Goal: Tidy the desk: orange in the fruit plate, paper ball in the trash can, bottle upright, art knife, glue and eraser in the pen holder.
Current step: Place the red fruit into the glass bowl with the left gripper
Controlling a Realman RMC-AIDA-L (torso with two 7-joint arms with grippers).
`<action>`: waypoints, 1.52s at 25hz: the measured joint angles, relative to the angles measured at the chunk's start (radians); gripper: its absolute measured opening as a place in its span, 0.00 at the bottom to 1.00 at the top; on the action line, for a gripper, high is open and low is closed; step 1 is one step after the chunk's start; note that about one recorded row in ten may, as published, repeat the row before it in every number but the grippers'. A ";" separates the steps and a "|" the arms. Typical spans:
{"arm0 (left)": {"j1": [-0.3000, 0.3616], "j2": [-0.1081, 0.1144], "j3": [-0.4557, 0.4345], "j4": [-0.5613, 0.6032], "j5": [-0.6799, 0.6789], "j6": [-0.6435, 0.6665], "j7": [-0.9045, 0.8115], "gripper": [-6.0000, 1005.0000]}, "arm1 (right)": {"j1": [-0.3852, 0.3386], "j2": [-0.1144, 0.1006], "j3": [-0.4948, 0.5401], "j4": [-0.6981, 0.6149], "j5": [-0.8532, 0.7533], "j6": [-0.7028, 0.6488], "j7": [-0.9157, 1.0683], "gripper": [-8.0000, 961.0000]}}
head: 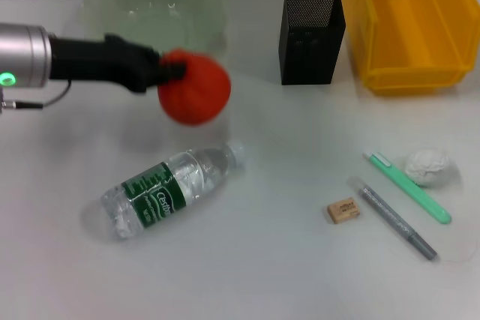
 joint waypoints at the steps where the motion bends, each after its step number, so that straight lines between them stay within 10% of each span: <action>1: 0.000 0.000 0.000 0.000 0.000 0.000 0.000 0.18 | -0.006 0.000 0.013 0.006 0.000 -0.003 0.000 0.72; 20: -0.107 -0.033 -0.037 -0.278 -0.319 -0.620 0.543 0.18 | -0.049 0.009 0.033 0.016 0.001 -0.009 -0.009 0.72; 38: -0.156 -0.040 0.010 -0.384 -0.451 -0.736 0.715 0.34 | -0.077 0.009 -0.026 -0.206 -0.012 -0.088 0.168 0.72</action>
